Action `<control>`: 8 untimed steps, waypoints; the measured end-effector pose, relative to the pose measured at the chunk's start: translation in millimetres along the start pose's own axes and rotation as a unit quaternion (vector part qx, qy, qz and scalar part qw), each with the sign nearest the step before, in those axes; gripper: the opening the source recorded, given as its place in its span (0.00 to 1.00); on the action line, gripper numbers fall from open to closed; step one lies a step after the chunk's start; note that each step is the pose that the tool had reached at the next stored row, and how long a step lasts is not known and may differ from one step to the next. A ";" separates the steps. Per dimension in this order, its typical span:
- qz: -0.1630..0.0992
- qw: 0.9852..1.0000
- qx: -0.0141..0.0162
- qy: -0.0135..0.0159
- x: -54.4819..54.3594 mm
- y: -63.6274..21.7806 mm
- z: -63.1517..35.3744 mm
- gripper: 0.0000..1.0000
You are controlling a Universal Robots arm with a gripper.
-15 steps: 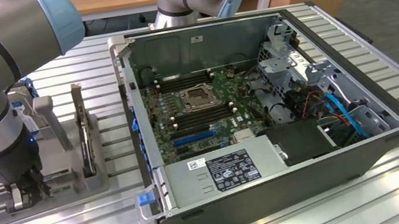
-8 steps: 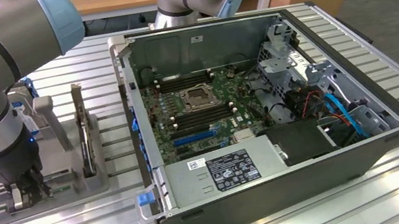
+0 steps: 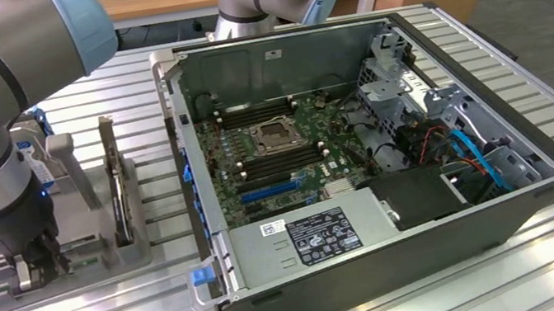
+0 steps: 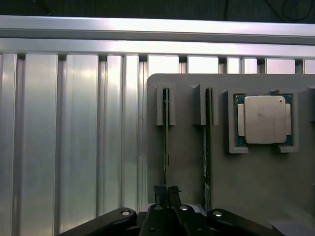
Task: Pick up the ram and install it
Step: 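Pick up the ram and move it above insertion slot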
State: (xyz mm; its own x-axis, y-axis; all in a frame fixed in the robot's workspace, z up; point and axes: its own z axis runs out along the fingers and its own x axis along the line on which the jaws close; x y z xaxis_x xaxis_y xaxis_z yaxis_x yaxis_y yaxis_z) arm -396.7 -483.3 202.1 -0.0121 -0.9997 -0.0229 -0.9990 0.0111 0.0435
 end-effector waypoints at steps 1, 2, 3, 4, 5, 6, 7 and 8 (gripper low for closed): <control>0.000 1.000 0.000 0.000 0.0 0.0 -1.6 0.12; 0.000 1.000 0.000 0.000 -0.1 0.1 -3.5 0.12; 0.000 1.000 0.000 0.000 -0.1 0.2 -5.6 0.12; 0.000 1.000 0.000 0.000 -0.2 0.3 -7.7 0.12; 0.000 1.000 0.000 0.000 -0.3 0.4 -10.2 0.12; 0.000 1.000 0.000 0.000 -0.3 0.5 -12.9 0.12; 0.000 1.000 0.000 0.000 -0.4 0.6 -15.7 0.12; 0.000 1.000 0.000 0.000 -0.5 0.8 -18.5 0.12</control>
State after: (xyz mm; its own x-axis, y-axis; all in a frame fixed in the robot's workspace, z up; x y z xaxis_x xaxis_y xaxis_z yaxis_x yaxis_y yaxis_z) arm -396.6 -483.2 220.5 -0.0121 -0.9997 -0.0231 -0.9990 0.0111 0.0433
